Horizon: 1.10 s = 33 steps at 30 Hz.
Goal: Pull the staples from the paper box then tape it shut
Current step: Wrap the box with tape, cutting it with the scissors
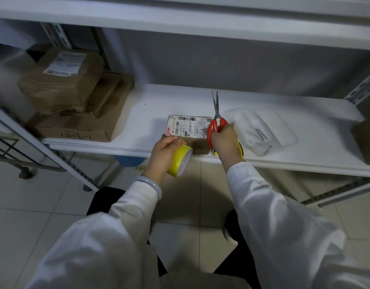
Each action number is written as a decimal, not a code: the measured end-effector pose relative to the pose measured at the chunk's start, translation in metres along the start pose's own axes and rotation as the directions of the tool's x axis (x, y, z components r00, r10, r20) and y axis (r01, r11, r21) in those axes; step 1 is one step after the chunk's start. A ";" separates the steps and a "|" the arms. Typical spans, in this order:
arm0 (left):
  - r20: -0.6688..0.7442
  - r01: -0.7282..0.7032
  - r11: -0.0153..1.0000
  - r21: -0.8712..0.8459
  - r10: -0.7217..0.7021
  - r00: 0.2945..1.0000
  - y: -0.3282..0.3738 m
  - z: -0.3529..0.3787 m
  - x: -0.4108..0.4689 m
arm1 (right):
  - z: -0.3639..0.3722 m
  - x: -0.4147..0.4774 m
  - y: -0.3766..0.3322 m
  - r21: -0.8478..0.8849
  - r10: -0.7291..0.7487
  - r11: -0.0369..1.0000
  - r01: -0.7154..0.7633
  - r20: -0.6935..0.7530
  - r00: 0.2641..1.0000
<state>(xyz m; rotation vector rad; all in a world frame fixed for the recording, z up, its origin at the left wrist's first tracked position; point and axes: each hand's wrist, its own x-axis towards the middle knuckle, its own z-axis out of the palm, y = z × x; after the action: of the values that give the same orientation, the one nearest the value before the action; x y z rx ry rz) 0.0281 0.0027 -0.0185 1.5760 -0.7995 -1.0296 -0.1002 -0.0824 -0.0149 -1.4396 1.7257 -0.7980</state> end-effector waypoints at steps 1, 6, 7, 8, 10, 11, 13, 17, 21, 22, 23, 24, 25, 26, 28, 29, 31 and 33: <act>-0.013 0.009 1.000 0.007 -0.009 1.000 0.002 -0.001 0.001 | -0.001 -0.005 -0.001 0.019 -0.014 1.000 0.015 -0.019 1.000; -0.066 0.049 0.999 -0.008 -0.050 0.997 0.003 -0.005 -0.006 | -0.006 -0.012 -0.017 0.257 -0.261 0.941 0.220 0.142 0.955; -0.071 0.053 0.998 -0.022 -0.055 0.996 0.003 -0.005 -0.008 | -0.005 -0.016 -0.023 0.238 -0.295 0.943 0.232 0.279 0.914; -0.079 0.061 0.997 -0.045 -0.064 0.995 0.003 -0.006 -0.010 | -0.003 -0.019 -0.028 0.184 -0.311 0.949 0.258 0.387 0.868; -0.092 0.082 0.990 -0.113 -0.093 0.991 0.005 -0.008 -0.013 | 0.003 -0.025 -0.035 0.058 -0.299 0.949 0.311 0.485 0.822; -0.086 0.089 0.985 -0.148 -0.103 0.991 0.006 -0.010 -0.015 | 0.003 -0.028 -0.038 0.027 -0.300 0.943 0.331 0.497 0.814; -0.053 0.083 0.987 -0.139 -0.091 0.994 0.006 -0.014 -0.018 | 0.005 -0.029 -0.040 0.011 -0.291 0.944 0.329 0.499 0.817; 0.022 0.086 0.994 0.072 -0.088 0.996 0.004 -0.014 -0.019 | 0.006 -0.032 -0.043 0.067 -0.305 0.948 0.312 0.478 0.824; 0.043 0.153 0.985 0.079 -0.156 0.987 0.006 -0.010 -0.016 | 0.008 -0.031 -0.049 0.042 -0.394 0.909 0.414 0.409 0.823; 0.044 0.169 0.981 0.092 -0.174 0.984 0.006 -0.010 -0.014 | 0.009 -0.031 -0.050 0.038 -0.410 0.901 0.432 0.398 0.821; 0.040 0.185 0.977 0.111 -0.190 0.981 0.005 -0.010 -0.012 | 0.009 -0.031 -0.051 0.032 -0.423 0.894 0.446 0.385 0.820; 0.024 0.186 0.972 0.142 -0.191 0.981 0.005 -0.009 -0.011 | 0.008 -0.031 -0.051 0.028 -0.429 0.892 0.452 0.369 0.824; 0.000 0.172 0.969 0.177 -0.175 0.985 0.003 -0.008 -0.009 | 0.009 -0.029 -0.049 0.030 -0.430 0.893 0.449 0.349 0.833; -0.023 0.146 0.967 0.209 -0.144 0.989 0.003 -0.007 -0.008 | 0.010 -0.027 -0.048 0.034 -0.423 0.898 0.438 0.340 0.840; -0.093 0.103 0.964 0.245 -0.082 0.992 0.001 -0.005 -0.007 | 0.012 -0.022 -0.044 0.043 -0.382 0.918 0.394 0.370 0.847; -0.142 0.091 0.966 0.242 -0.057 0.988 -0.001 -0.005 -0.006 | 0.013 -0.020 -0.043 0.048 -0.359 0.927 0.372 0.395 0.845; -0.220 0.078 0.976 0.203 -0.032 0.975 -0.004 -0.005 -0.003 | 0.017 -0.016 -0.042 0.045 -0.341 0.933 0.358 0.435 0.833; -0.256 0.092 0.979 0.182 -0.044 0.966 -0.004 -0.004 -0.001 | 0.020 -0.012 -0.041 0.039 -0.339 0.933 0.359 0.436 0.834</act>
<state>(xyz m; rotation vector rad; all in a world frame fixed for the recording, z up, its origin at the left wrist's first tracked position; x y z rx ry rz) 0.0315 0.0059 -0.0216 1.8679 -0.6888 -0.7974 -0.0603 -0.0777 0.0100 -1.8349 1.1596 -0.5595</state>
